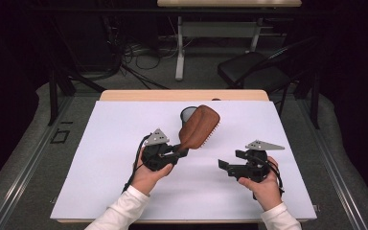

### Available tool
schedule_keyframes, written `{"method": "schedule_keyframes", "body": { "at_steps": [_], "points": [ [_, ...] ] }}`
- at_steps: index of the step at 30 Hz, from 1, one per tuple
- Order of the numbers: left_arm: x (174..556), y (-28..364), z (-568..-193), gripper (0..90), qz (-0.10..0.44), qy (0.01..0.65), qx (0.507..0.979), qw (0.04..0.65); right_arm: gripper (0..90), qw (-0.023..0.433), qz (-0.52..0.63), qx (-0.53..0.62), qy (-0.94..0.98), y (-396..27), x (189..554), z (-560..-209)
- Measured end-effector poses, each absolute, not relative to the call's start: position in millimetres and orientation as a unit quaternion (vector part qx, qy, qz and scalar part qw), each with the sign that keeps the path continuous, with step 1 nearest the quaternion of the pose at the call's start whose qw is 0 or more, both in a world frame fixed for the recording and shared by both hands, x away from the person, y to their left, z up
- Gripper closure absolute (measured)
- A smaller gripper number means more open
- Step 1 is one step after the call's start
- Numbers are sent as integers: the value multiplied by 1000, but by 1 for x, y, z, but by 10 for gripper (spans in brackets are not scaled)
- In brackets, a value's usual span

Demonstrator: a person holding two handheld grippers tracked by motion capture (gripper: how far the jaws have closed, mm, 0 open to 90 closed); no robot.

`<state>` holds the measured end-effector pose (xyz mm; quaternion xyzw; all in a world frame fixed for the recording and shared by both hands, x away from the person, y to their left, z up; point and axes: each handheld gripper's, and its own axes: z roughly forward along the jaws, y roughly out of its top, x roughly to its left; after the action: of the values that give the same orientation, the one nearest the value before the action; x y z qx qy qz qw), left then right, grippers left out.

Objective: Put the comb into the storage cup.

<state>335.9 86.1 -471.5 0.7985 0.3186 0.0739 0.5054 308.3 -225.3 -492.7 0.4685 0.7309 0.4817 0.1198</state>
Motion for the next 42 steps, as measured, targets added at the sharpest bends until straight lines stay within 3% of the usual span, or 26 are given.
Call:
{"method": "schedule_keyframes", "body": {
  "at_steps": [42],
  "points": [
    [339, 87, -481, 724, 77, 323, 800, 500, 150, -25, 578, 467, 668, -208, 346, -450]
  ]
}}
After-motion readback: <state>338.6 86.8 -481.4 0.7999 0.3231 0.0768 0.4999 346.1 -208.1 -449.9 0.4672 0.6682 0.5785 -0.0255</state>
